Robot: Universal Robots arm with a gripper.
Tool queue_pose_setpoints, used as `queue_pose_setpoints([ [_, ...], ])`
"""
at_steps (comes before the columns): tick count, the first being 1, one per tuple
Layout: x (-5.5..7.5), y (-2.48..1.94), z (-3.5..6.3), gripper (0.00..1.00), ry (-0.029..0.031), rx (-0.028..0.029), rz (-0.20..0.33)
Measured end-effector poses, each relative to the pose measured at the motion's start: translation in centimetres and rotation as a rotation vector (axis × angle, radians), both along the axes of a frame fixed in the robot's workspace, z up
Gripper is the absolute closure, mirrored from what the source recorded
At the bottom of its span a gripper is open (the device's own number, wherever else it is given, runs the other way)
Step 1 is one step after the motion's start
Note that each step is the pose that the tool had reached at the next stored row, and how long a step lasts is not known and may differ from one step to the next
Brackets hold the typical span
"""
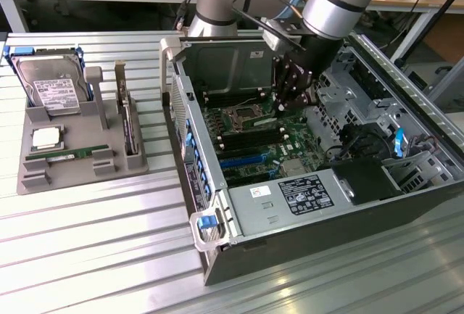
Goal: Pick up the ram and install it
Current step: 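Insert the ram into the slot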
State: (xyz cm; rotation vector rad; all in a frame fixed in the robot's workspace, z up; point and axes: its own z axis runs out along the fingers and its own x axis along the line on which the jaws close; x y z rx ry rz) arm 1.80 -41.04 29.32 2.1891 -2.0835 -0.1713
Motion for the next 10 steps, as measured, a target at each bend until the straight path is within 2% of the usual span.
queue_pose_setpoints([
  [1,0.0,0.0,-0.03,0.88,0.0202,-0.0001,0.0],
  [2,0.0,0.0,-0.06,0.88,0.0479,0.0,0.0],
  [3,0.0,0.0,-0.07,0.88,0.0611,-0.0003,0.0],
  [6,0.0,0.0,-0.17,0.88,0.0612,0.0004,0.0],
  [7,0.0,0.0,-0.66,0.88,0.0617,0.0,0.0],
  [8,0.01,0.0,-0.81,0.88,0.0667,0.0005,0.0],
  [9,0.0,0.0,-0.89,0.88,0.0868,0.0006,0.0],
  [10,0.0,0.0,-0.97,0.88,0.1195,0.0005,0.0],
])
